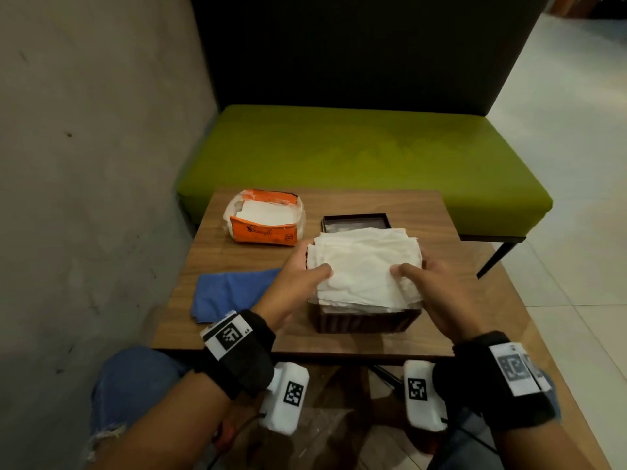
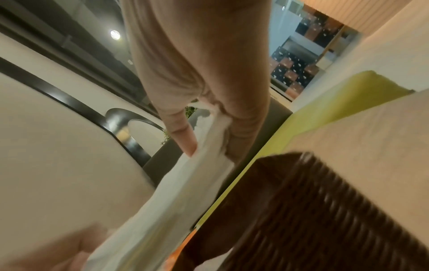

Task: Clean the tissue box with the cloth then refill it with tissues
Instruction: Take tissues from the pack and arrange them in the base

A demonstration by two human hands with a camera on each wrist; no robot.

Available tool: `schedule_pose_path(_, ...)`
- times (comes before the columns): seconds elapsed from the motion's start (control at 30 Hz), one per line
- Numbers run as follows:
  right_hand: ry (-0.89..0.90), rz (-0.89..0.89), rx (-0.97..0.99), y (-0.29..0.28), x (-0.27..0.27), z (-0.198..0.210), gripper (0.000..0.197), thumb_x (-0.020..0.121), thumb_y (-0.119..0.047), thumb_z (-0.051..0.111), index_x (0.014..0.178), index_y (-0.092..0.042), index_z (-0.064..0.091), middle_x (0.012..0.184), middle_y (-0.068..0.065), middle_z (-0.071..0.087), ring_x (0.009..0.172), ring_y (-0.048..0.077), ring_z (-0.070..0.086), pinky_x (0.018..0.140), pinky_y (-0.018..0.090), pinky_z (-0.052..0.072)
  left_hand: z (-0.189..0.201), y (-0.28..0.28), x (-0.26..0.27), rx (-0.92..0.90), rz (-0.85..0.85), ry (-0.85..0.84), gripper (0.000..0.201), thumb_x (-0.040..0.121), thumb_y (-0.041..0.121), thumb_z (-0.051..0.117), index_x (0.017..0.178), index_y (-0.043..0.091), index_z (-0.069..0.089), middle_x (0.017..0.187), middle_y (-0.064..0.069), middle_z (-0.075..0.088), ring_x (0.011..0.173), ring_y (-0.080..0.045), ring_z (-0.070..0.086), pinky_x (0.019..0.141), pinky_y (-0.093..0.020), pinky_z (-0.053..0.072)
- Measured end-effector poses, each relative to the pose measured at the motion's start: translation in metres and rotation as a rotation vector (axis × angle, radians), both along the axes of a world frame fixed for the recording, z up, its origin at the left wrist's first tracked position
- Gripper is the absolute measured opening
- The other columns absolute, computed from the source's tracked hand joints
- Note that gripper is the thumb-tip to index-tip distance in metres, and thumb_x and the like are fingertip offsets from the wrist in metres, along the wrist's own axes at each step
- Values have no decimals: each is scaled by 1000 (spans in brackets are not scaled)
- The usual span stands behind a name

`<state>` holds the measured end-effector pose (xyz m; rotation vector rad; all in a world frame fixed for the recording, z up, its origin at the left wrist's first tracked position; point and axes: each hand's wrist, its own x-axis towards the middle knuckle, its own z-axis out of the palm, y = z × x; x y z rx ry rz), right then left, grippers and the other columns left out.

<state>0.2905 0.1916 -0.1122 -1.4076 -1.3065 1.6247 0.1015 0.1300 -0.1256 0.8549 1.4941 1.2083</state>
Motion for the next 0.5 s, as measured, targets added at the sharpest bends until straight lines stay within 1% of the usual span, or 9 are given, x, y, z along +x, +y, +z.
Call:
schedule_pose_path(0.07, -117, -1, 66, 9, 6, -3, 32, 91, -7, 59, 121, -16, 54, 106, 1, 66, 91, 18, 64, 71, 33, 53, -3, 8, -2, 14, 23, 186, 42, 87, 3, 61, 125, 14, 47, 110, -2, 62, 103, -19, 61, 91, -35, 52)
schedule_pose_path(0.13, -323, 31, 203, 17, 9, -7, 35, 92, -11, 58, 127, -12, 53, 103, -1, 63, 91, 18, 61, 76, 34, 51, -7, 14, 0, 37, 39, 360, 37, 86, 8, 65, 121, 10, 52, 103, -6, 63, 93, -18, 61, 81, -30, 52)
schedule_pose_path(0.17, -420, 55, 272, 20, 9, -10, 36, 93, -13, 57, 128, -11, 52, 103, 0, 62, 90, 18, 60, 75, 34, 50, -9, 16, 2, 48, 45, 446, 35, 86, 9, 66, 119, 9, 55, 98, -7, 63, 87, -17, 59, 77, -28, 51)
schedule_pose_path(0.23, -556, 103, 352, 25, 8, -16, 33, 94, -15, 55, 126, -8, 52, 99, 4, 61, 81, 15, 57, 68, 32, 46, -13, 18, 5, 50, 52, 586, 31, 86, 12, 65, 116, 7, 59, 92, -8, 64, 82, -17, 58, 75, -30, 49)
schedule_pose_path(0.27, -619, 124, 372, 26, 7, -19, 31, 95, -16, 53, 125, -6, 53, 99, 7, 61, 82, 17, 56, 68, 33, 45, -15, 19, 6, 43, 49, 634, 29, 87, 12, 65, 114, 6, 61, 86, -7, 63, 79, -16, 57, 73, -30, 48)
schedule_pose_path(0.33, -746, 168, 424, 29, 6, -26, 29, 95, -20, 54, 120, -6, 56, 107, 14, 63, 99, 29, 56, 79, 38, 46, -19, 19, 6, 16, 23, 720, 24, 86, 11, 65, 109, 4, 64, 71, -3, 58, 67, -12, 52, 63, -27, 43)
schedule_pose_path(0.37, -836, 209, 460, 29, 5, -28, 29, 94, -23, 54, 118, -7, 58, 112, 14, 61, 107, 33, 52, 83, 38, 44, -21, 19, 6, 2, 7, 763, 22, 85, 12, 66, 106, 5, 65, 69, -2, 57, 65, -11, 52, 61, -26, 42)
schedule_pose_path(0.43, -1068, 324, 532, 27, 3, -29, 30, 94, -29, 55, 116, -11, 61, 120, 15, 54, 114, 35, 41, 89, 40, 38, -22, 19, 5, -19, -39, 869, 19, 84, 15, 66, 101, 7, 68, 75, -3, 62, 73, -15, 57, 66, -28, 48)
schedule_pose_path(0.5, -1179, 385, 576, 25, -1, -30, 33, 91, -33, 58, 119, -14, 59, 126, 15, 46, 117, 34, 35, 96, 44, 37, -19, 19, 6, -58, -123, 1043, 19, 85, 22, 65, 100, 12, 69, 89, -3, 65, 87, -20, 61, 72, -32, 49)
